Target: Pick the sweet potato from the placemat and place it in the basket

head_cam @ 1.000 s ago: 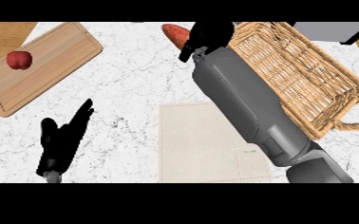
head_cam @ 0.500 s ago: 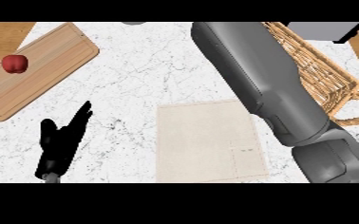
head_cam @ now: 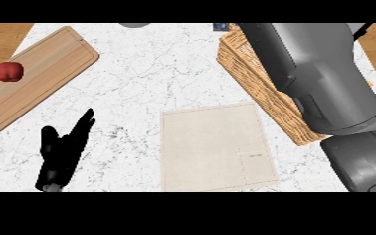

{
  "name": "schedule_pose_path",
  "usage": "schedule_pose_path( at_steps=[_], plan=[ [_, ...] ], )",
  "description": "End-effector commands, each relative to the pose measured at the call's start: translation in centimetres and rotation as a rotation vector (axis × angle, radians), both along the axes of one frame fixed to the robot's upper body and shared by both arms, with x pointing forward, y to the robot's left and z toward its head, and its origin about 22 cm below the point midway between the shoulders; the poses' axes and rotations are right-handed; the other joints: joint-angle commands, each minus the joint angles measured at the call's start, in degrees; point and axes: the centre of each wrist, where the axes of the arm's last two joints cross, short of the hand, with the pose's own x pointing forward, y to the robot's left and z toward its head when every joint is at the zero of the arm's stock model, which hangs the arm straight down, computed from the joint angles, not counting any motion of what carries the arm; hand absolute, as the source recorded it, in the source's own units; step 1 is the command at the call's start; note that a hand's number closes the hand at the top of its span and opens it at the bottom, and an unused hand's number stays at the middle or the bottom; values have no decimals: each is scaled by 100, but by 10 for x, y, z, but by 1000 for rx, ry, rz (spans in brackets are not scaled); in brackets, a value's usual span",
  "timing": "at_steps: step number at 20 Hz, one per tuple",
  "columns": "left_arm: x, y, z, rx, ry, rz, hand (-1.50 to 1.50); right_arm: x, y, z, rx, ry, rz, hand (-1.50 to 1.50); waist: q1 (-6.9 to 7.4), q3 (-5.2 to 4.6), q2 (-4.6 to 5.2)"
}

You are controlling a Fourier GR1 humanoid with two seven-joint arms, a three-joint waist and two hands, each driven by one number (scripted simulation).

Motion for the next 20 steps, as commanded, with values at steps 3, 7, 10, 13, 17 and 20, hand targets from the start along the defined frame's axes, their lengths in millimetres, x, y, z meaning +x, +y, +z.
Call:
schedule_pose_path(
  at_steps=[3,7,10,13,17,20],
  plan=[
    [-15,3,-26,0,122,37,0,8,-17,12,246,1,-216,150,-88,-55,56],
    [-19,1,-28,-5,121,35,0,18,-38,6,214,23,-295,150,-102,-52,63],
    [-18,7,-20,-6,118,39,0,22,-43,-8,224,43,-311,150,-74,-42,53],
    [-22,4,-32,-17,127,46,0,23,-49,-13,252,57,-316,150,-143,-44,47],
    [-21,1,-28,-24,143,49,0,24,-49,-32,286,30,-307,150,-170,-37,27],
    [-24,-2,-35,-25,130,49,0,29,-76,-50,358,-19,-311,150,-166,-36,61]
  ],
)
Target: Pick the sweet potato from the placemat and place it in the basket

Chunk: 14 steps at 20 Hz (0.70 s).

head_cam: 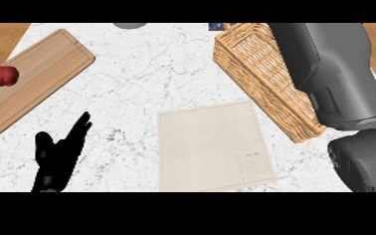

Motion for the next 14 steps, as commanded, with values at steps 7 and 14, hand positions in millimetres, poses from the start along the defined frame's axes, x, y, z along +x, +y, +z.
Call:
schedule_pose_path(
  at_steps=[7,14],
  plan=[
    [-16,-8,-30,-18,141,34,0,-3,-26,-52,303,-133,-113,150,-89,-66,18],
    [-12,6,-23,-14,151,42,0,-5,-71,-108,255,-26,-297,150,-159,-81,31]
  ],
)
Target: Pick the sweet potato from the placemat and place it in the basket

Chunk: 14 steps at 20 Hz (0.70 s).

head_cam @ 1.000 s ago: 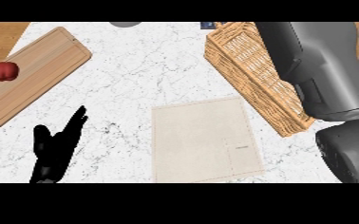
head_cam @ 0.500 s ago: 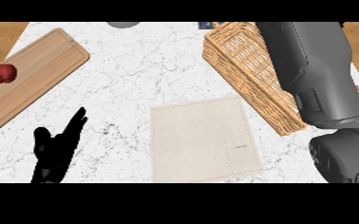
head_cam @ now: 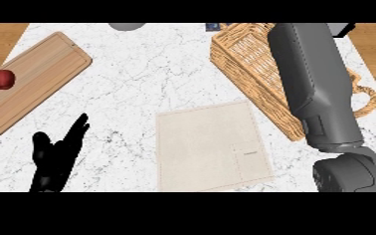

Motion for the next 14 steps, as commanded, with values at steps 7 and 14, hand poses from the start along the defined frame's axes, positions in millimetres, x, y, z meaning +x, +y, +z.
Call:
schedule_pose_path(
  at_steps=[7,14],
  plan=[
    [-19,2,-26,-13,145,53,0,-15,-13,-36,47,202,-156,-150,-117,-81,-30],
    [-18,-1,-30,-19,154,40,0,-35,-9,-18,16,96,-174,-150,-113,-81,-35]
  ],
)
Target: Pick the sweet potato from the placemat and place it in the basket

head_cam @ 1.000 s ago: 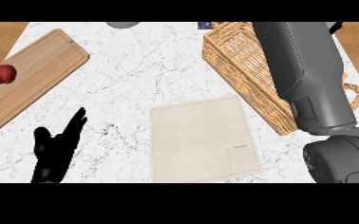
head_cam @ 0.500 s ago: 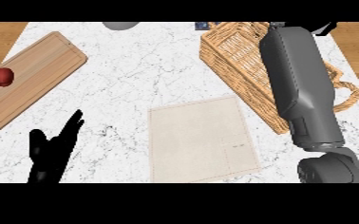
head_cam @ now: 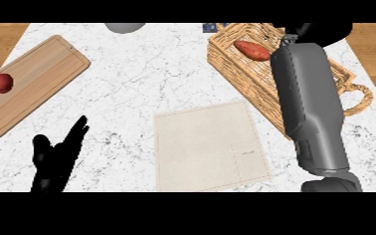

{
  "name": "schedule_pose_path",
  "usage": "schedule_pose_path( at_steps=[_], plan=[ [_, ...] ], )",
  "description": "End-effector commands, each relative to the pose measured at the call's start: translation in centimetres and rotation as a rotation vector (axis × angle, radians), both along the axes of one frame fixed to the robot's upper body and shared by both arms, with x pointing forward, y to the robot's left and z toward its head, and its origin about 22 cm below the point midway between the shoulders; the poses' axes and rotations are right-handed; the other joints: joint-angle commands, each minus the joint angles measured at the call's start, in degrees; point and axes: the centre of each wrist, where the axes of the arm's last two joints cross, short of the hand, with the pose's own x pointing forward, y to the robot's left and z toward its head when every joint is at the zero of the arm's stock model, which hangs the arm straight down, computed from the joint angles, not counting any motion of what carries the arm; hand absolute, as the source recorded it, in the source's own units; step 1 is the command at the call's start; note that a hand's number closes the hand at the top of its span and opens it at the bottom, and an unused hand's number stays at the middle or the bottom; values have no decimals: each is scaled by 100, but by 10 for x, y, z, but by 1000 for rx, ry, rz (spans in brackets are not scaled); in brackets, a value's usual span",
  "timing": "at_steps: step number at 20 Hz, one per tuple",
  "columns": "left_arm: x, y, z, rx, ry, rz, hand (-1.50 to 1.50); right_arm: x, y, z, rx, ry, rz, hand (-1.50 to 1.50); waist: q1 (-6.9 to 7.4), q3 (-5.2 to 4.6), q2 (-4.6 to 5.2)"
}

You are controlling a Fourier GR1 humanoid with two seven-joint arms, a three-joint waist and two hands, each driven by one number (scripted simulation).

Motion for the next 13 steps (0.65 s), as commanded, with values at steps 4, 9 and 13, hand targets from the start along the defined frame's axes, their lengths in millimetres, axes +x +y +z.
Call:
schedule_pose_path(
  at_steps=[4,9,13],
  plan=[
    [-14,11,-26,6,123,30,0,-24,2,40,85,-139,-127,-150,14,-96,39],
    [-23,1,-29,-23,151,35,0,-50,-17,38,88,-181,-207,-150,-26,-99,-4],
    [-30,9,-27,-28,155,50,0,-79,-33,43,117,-201,-242,-150,-59,-96,-44]
  ],
)
